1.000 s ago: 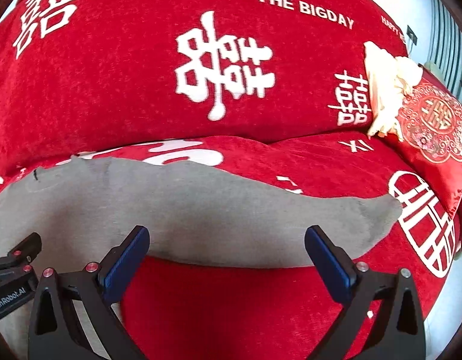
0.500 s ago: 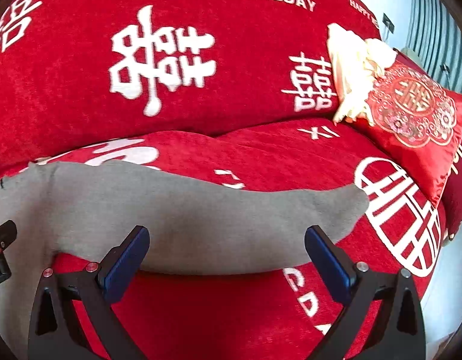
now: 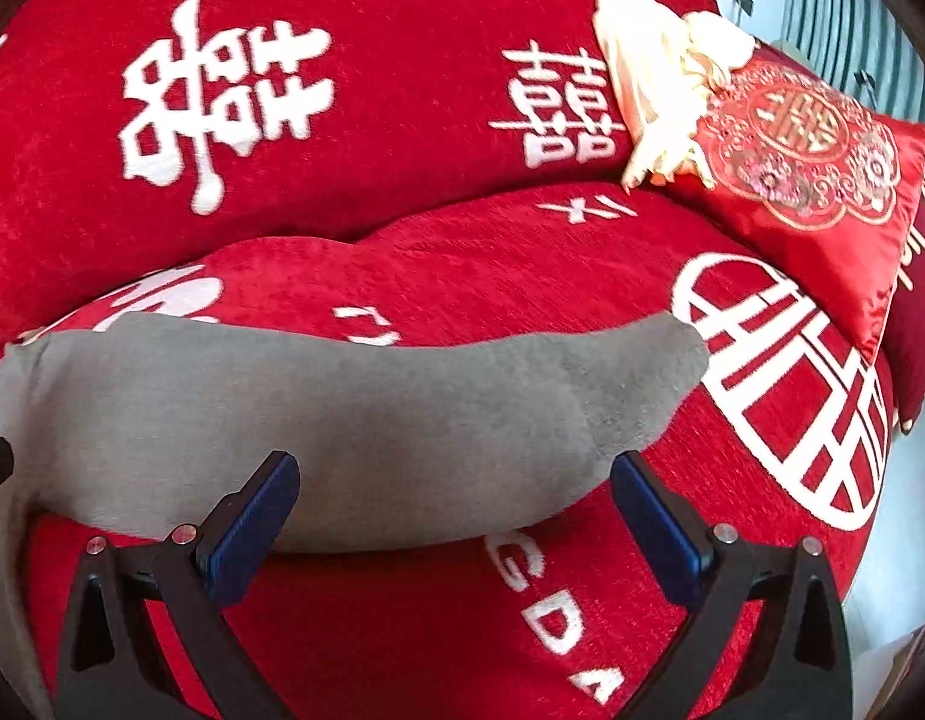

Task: Fold small clothes
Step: 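Move the right tool along the sweater sleeve toward its cuff, then close the right tool on the sleeve cuff and lift it, then carry the held sleeve across the sweater body and release it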

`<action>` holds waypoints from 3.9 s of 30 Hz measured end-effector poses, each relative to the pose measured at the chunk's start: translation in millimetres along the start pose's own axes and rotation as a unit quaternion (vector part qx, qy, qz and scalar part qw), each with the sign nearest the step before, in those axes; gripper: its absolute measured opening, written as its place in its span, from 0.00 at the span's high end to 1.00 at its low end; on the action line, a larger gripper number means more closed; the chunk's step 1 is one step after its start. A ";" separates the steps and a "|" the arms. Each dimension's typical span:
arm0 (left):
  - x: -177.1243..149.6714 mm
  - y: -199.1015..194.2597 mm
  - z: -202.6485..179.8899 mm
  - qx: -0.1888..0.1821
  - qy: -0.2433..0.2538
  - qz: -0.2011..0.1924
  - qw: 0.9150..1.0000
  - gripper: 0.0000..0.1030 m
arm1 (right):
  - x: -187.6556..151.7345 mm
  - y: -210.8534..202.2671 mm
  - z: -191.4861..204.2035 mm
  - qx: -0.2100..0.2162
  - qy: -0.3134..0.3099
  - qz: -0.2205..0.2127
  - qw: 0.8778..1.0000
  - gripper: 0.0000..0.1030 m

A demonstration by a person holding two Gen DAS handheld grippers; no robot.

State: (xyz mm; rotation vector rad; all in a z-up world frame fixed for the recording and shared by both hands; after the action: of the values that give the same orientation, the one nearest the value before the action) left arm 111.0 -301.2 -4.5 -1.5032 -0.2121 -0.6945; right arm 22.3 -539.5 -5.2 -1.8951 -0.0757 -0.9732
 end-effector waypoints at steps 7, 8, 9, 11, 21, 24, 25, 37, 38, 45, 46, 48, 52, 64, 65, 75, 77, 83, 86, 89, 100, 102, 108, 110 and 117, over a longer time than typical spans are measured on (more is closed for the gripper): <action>0.4 11.8 -18.6 -0.001 0.011 0.007 1.000 0.01 | -2.4 20.3 -26.7 0.002 0.034 0.020 0.999 0.00; 0.6 13.3 -21.5 -0.002 0.013 0.007 1.000 0.01 | -1.6 22.5 -33.1 -0.003 0.040 0.019 0.999 0.00; 0.7 14.5 -24.1 -0.003 0.015 0.008 1.000 0.01 | -0.8 24.8 -38.3 -0.010 0.044 0.018 0.999 0.00; 0.9 16.2 -28.1 -0.003 0.018 0.008 1.000 0.01 | -0.2 31.9 -53.6 -0.027 0.057 0.021 0.998 0.00; 4.0 28.6 -31.4 -0.005 0.012 0.017 1.000 0.01 | 17.8 69.0 -65.6 0.003 0.076 0.036 0.996 0.20; 8.6 28.1 -20.9 -0.007 0.001 0.013 1.000 0.01 | 24.7 75.1 -64.2 0.021 0.066 0.044 0.997 0.88; 10.5 27.6 -16.5 -0.006 -0.004 0.010 1.000 0.01 | 26.0 74.9 -68.5 0.045 0.085 0.047 0.994 0.88; 6.8 42.3 14.2 0.020 -0.016 0.042 0.999 0.01 | 18.9 49.8 -96.3 0.072 0.167 0.025 0.983 0.88; 6.5 38.9 16.2 0.011 -0.020 0.041 0.999 0.01 | 21.2 44.6 -96.8 0.074 0.170 0.018 0.983 0.88; -4.6 -1.5 37.5 -0.019 -0.025 -0.006 0.999 0.01 | 33.9 15.2 -88.2 0.086 0.164 -0.001 0.983 0.88; -7.0 -6.7 41.1 -0.020 -0.026 -0.013 0.999 0.01 | 35.2 10.5 -83.2 0.089 0.161 -0.001 0.983 0.88; -14.3 -16.4 52.0 -0.025 -0.030 -0.022 0.999 0.01 | 36.0 4.2 -76.4 0.093 0.157 -0.001 0.983 0.88; -26.4 -27.9 71.9 -0.037 -0.043 -0.033 0.998 0.01 | 40.9 -14.0 -54.6 0.109 0.147 -0.003 0.983 0.88; -74.7 -41.9 135.0 -0.062 -0.069 -0.034 0.995 0.01 | 43.9 -61.3 22.9 0.161 0.122 0.005 0.979 0.88; -80.1 -40.7 140.2 -0.061 -0.071 -0.031 0.995 0.01 | 43.3 -65.4 31.8 0.163 0.117 0.005 0.980 0.88; -118.0 -35.3 190.9 -0.067 -0.112 -0.016 0.991 0.01 | 41.6 -111.2 118.8 0.184 0.061 -0.009 0.981 0.88; -121.0 -36.5 199.9 -0.066 -0.116 -0.016 0.991 0.01 | 40.2 -120.7 138.2 0.187 0.048 -0.011 0.981 0.88; -135.8 -39.1 228.6 -0.067 -0.134 -0.017 0.989 0.01 | 30.7 -142.9 190.7 0.191 0.009 -0.012 0.981 0.88; -145.0 -38.1 243.0 -0.066 -0.145 -0.013 0.987 0.01 | 22.7 -153.3 217.2 0.195 -0.013 -0.012 0.981 0.88; -154.1 -37.5 257.9 -0.065 -0.159 -0.011 0.985 0.01 | 12.4 -166.5 245.9 0.198 -0.040 -0.019 0.979 0.88; -175.2 -50.5 300.2 -0.066 -0.201 -0.019 0.977 0.01 | -9.7 -199.7 329.1 0.223 -0.096 -0.027 0.970 0.88; -176.9 -53.3 307.4 -0.067 -0.207 -0.022 0.976 0.01 | -14.0 -204.5 340.4 0.228 -0.102 -0.026 0.968 0.88; -182.4 -62.4 320.9 -0.068 -0.222 -0.033 0.972 0.01 | -30.4 -223.0 378.8 0.248 -0.128 -0.025 0.960 0.88; -185.3 -65.7 324.7 -0.072 -0.229 -0.035 0.970 0.01 | -35.3 -230.1 391.5 0.257 -0.138 -0.025 0.956 0.88; -195.2 -79.0 340.4 -0.074 -0.248 -0.048 0.965 0.01 | -59.2 -253.8 436.0 0.280 -0.175 -0.026 0.944 0.88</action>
State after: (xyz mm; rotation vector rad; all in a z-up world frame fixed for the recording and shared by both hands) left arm 10.8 86.2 -12.0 -1.8036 -0.6283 -0.4021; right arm 129.7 -46.0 48.2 -1.5119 -0.5562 -0.5543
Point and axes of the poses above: each gripper's, at about its wrist camera, not at the fingertips, and y roughly the way its jaws point, z to its left, x to its top, the point moved 6 cm from there along y, roughly the way its jaws point, and after that the axes turned 10 degrees about -x, right-handed, at the moved point
